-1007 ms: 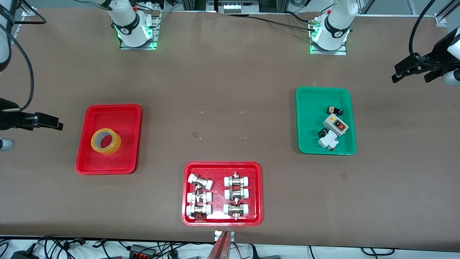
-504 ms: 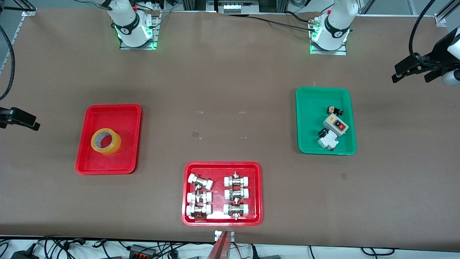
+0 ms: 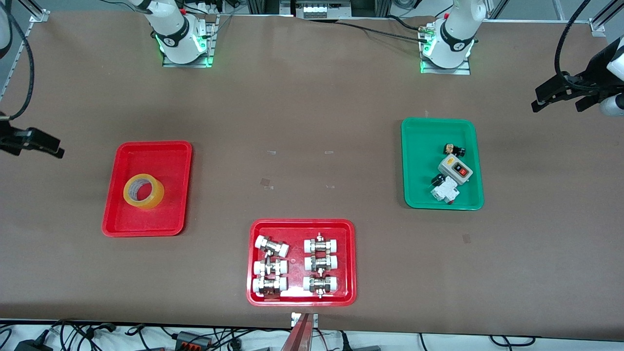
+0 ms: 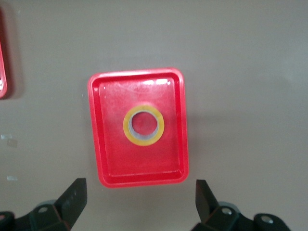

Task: Left arm passes tape to right arm into tray

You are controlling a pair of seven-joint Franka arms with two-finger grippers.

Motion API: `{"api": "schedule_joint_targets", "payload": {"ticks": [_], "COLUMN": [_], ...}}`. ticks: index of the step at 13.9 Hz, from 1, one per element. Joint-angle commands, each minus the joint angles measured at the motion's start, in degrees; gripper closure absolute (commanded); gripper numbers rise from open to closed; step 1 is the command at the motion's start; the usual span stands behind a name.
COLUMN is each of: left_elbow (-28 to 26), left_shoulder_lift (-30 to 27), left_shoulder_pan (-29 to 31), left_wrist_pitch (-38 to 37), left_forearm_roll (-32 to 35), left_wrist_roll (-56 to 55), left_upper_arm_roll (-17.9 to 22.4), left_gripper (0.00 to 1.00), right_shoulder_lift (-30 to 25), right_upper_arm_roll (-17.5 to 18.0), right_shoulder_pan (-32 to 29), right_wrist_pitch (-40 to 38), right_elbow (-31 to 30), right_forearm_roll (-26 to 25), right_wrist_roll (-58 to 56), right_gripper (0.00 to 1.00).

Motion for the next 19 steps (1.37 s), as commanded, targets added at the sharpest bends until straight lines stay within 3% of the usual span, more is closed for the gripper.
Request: {"api": "schedule_joint_targets", "payload": {"ticks": [1,3,17,19], "left_elbow": [-0.16,-0.68,-1.83,-1.83], "left_shoulder_lift": [-0.24,-0.50,-0.68,-0.68], "left_shoulder_pan": [0.63,1.41,1.68,1.68], "left_wrist_pitch": [-0.19,-0.10,1.39,1.39], "left_forearm_roll": [-0.12,-0.47,-0.04,-0.04], "left_wrist_roll": [4.09,4.99,4.55,4.55], "left_upper_arm_roll": [0.19,0.29,0.20,0.20], "left_gripper": [0.00,0.00,0.00,0.00], "right_shoulder_lift": [-8.12,-10.67,-11.65,-11.74], "right_upper_arm_roll": [0.33,0.33,0.24,1.64], "right_shoulder_pan": [0.50,0.60,0.33,-0.89], "right_wrist_pitch": [4.88,8.21,4.63,4.63], "right_elbow": [-11.54,-15.76,-14.55,-14.55], "right_forearm_roll": [-0.91,-0.91,-0.03,-0.03], "right_wrist_roll": [-0.64,-0.64,-0.55,-0.55], "right_gripper": [0.00,0.00,0.00,0.00]}}
